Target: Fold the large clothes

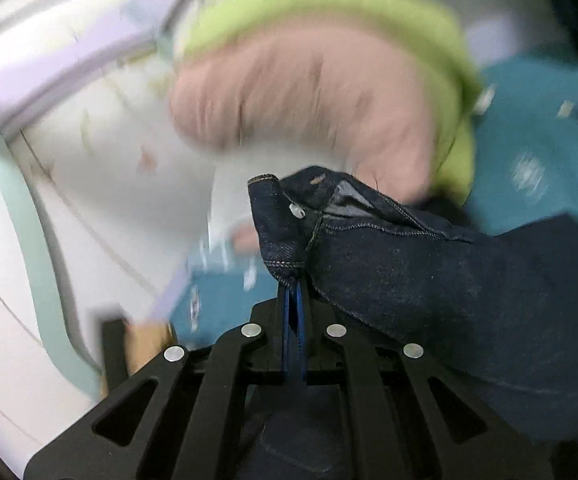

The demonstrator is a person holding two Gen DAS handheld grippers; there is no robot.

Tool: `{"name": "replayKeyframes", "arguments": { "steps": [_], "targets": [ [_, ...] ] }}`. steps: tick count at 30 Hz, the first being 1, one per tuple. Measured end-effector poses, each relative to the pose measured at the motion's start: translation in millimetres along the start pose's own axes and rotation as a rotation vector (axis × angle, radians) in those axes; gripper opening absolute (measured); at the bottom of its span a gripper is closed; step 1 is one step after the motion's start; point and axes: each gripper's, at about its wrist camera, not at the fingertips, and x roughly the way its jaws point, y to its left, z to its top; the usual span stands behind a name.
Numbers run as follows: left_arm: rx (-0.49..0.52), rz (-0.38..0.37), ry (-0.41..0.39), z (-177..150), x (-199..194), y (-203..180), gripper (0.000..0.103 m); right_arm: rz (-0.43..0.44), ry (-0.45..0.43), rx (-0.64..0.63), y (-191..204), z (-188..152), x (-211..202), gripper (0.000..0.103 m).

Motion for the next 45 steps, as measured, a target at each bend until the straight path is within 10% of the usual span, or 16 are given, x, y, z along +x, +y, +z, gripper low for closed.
{"name": "replayKeyframes", "arguments": {
  "steps": [5, 10, 12, 13, 19, 23, 30, 37, 45],
  "targets": [
    [-0.042, 0.029, 0.052, -10.1, 2.8, 34.7, 0.081, -0.164, 0.214, 0.058, -33.0, -59.6, 72.3, 0.012],
    [-0.061, 0.0, 0.054, -14.9, 4.8, 38.0, 0.081, -0.102, 0.222, 0.106, -30.7, -55.2, 56.1, 0.021],
    [-0.067, -0.024, 0.047, -10.7, 5.6, 31.0, 0.081, -0.09, 0.193, 0.05, -20.3, -49.4, 38.5, 0.059],
    [-0.064, -0.033, 0.044, -9.2, 4.8, 26.9, 0.081, -0.093, 0.181, 0.021, -14.3, -47.9, 31.9, 0.061],
    [0.004, -0.096, 0.052, 1.6, 8.2, -15.3, 0.084, -0.165, 0.09, -0.025, -20.6, -34.5, -26.0, 0.056],
    [0.055, -0.123, 0.18, -1.1, 50.2, -44.2, 0.084, -0.291, 0.04, 0.12, -80.7, -23.2, -62.2, 0.032],
    [0.132, -0.03, 0.326, -19.0, 116.8, -67.0, 0.09, -0.335, 0.198, 0.298, -161.9, -35.6, -45.8, 0.025],
    [0.07, -0.124, 0.201, 11.7, 70.2, -33.9, 0.09, -0.285, 0.126, 0.237, -148.6, 4.3, -82.5, 0.032],
    [-0.11, 0.01, 0.253, 58.8, 107.3, 40.2, 0.091, -0.379, 0.15, 0.408, -225.2, 48.0, -76.2, 0.048]
  ]
}}
